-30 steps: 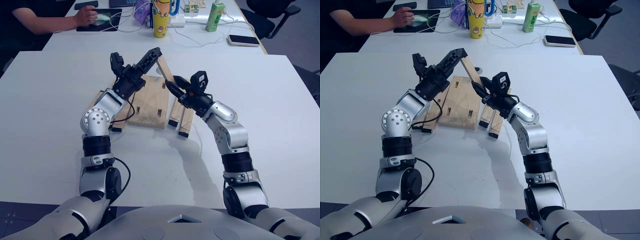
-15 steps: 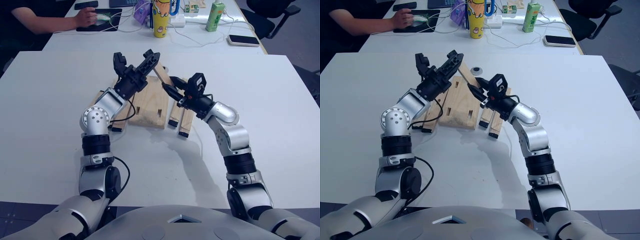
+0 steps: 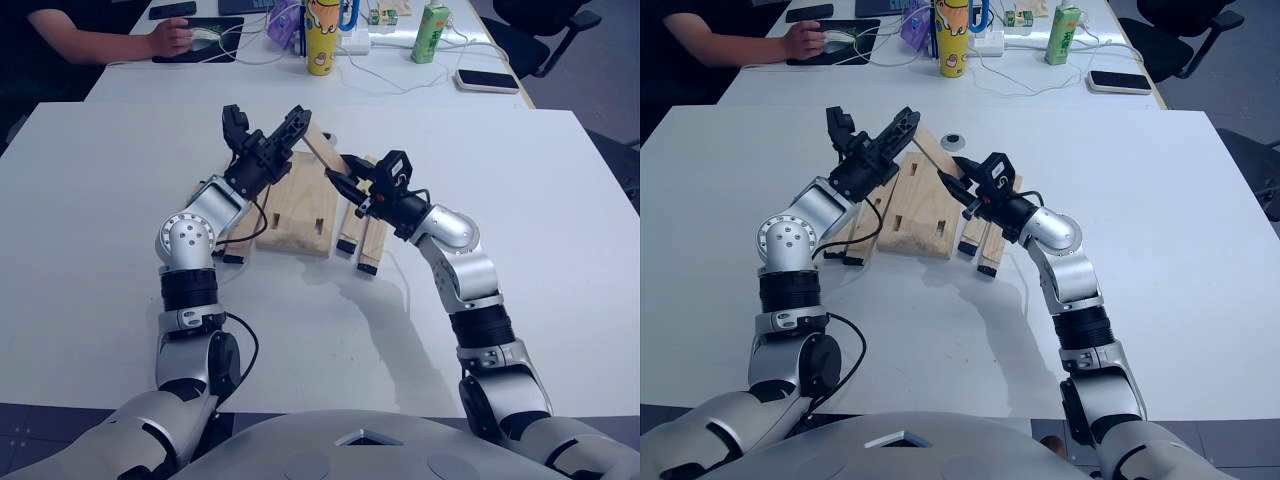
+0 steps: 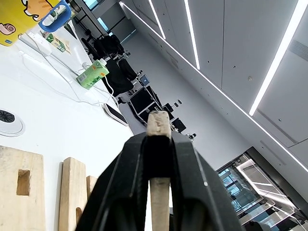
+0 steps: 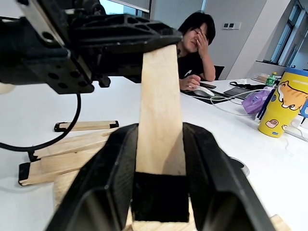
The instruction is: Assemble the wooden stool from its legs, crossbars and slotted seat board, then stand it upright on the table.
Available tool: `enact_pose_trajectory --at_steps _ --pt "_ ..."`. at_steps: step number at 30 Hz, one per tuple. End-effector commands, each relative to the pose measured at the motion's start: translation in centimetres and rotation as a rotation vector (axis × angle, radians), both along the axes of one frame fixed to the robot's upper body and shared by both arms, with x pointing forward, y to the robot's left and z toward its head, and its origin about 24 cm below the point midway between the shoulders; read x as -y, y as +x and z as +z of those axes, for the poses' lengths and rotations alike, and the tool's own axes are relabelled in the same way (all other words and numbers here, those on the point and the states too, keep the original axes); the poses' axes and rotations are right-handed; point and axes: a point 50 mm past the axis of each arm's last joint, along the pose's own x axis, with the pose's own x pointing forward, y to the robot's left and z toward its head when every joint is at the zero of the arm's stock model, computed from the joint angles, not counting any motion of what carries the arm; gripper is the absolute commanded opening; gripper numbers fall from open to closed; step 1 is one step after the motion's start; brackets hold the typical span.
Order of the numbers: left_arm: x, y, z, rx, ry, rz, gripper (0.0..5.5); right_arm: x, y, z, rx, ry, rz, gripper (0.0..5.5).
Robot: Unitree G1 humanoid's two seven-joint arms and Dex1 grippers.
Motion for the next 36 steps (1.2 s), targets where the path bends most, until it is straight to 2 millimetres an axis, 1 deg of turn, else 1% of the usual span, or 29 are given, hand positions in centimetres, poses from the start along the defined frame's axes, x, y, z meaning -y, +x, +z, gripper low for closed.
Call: enact_pose_trajectory --at_steps 1,3,4,9,12,13,15,16,17,19,20,22,23,26,30,36 --pt "-0.1 0.2 0.3 0.031 0.006 0.004 0.45 0.6 0.4 -0.1 -0.011 -0.002 -0.026 1.32" --pt "-0.2 0.3 0.2 0.037 0.021 0.019 0.45 0.7 0.5 -0.1 -0.018 0.006 -0.025 1.32" --pt "-0.3 0.3 0.2 0.042 0.031 0.032 0.45 0.7 0.5 -0.3 -0.018 -0.007 -0.022 1.61" --pt "-1.1 0.7 0.1 0.069 0.052 0.103 0.45 1.2 0.3 -1.6 -0.034 -0.109 0.0 2.4" --pt "-1.5 0.6 0.0 0.089 0.09 0.138 0.45 1.8 0.3 -2.1 -0.04 -0.132 0.0 2.94" --pt "-2.1 0.5 0.1 0.102 0.118 0.184 0.45 2.2 0.2 -2.5 -0.048 -0.154 -0.015 2.95" --pt "-4.0 0.0 0.4 0.153 0.246 0.351 0.45 3.5 0.1 -3.4 -0.078 -0.182 -0.077 2.96" --pt "-4.7 -0.3 0.6 0.172 0.297 0.417 0.45 4.1 0.1 -3.7 -0.093 -0.188 -0.111 2.96" --pt "-5.0 -0.7 0.5 0.175 0.335 0.478 0.45 4.5 0.1 -3.9 -0.1 -0.186 -0.136 2.96" --pt "-5.2 -1.2 0.4 0.17 0.36 0.531 0.45 4.7 0.1 -4.0 -0.1 -0.184 -0.154 2.96" --pt "-5.1 -2.1 -0.5 0.153 0.399 0.571 0.45 4.9 0.3 -4.0 -0.102 -0.183 -0.178 2.96" --pt "-5.2 -3.1 -1.8 0.128 0.453 0.623 0.44 5.0 0.5 -4.1 -0.104 -0.181 -0.207 2.96" --pt "-5.2 -3.4 -2.4 0.114 0.469 0.637 0.44 4.9 0.4 -4.0 -0.105 -0.176 -0.212 2.96" --pt "-5.8 -3.2 -3.3 0.084 0.493 0.651 0.44 4.6 0.3 -4.1 -0.11 -0.168 -0.209 2.96" --pt "-6.5 -3.1 -3.8 0.073 0.521 0.673 0.44 4.6 0.3 -4.1 -0.112 -0.168 -0.212 2.96" --pt "-7.0 -2.7 -4.8 0.051 0.559 0.661 0.44 4.5 0.2 -4.2 -0.112 -0.163 -0.22 2.96"
